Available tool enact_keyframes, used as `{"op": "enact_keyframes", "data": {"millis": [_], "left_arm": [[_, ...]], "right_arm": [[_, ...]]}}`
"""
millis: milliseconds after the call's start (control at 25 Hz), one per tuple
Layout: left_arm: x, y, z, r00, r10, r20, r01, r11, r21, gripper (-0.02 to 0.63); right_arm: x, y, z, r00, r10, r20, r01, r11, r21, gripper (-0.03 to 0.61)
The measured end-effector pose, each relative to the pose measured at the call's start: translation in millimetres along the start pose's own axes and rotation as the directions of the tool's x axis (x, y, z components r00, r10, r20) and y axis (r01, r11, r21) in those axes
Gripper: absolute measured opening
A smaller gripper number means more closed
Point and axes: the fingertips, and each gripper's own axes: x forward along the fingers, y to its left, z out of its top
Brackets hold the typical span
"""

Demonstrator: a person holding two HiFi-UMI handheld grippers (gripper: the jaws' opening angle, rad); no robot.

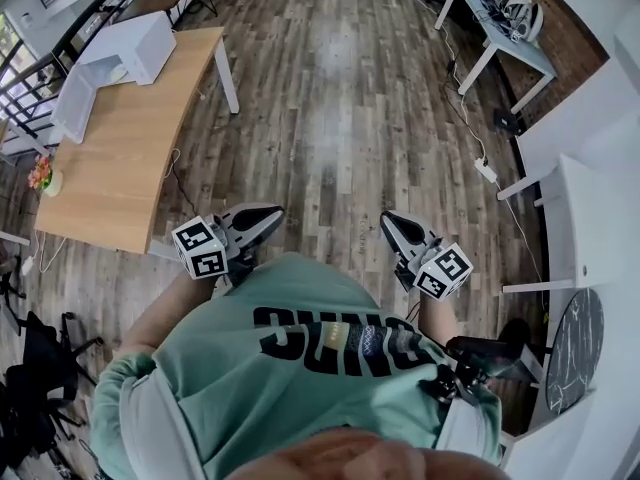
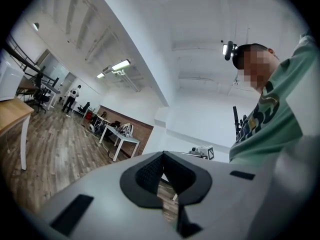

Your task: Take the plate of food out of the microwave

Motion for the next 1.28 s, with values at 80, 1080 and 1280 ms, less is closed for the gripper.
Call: {"op": "enact_keyframes", "data": {"millis": [80,1080,1280], "left_arm": [[-12.4,24.2,8.9,1.0,-0.009,0.018,0.009,1.0,-0.008,0.003],[-179.0,340.3,148.9,0.984,0.125,0.131,-0.116,0.991,-0.071,0.003],[-148.2,378.6,157.1,0.96,0.237,0.152,-0.228,0.971,-0.076,0.003]], "right_arm": [[25.4,-0.7,1.4,1.0,-0.008,-0.013,0.008,1.0,-0.011,0.006],[406.2,-31.5,57.5,0.985,0.153,-0.079,-0.153,0.988,0.009,0.006],[433.5,-93.2,55.0,0.965,0.255,-0.06,-0.252,0.967,0.044,0.006]]}}
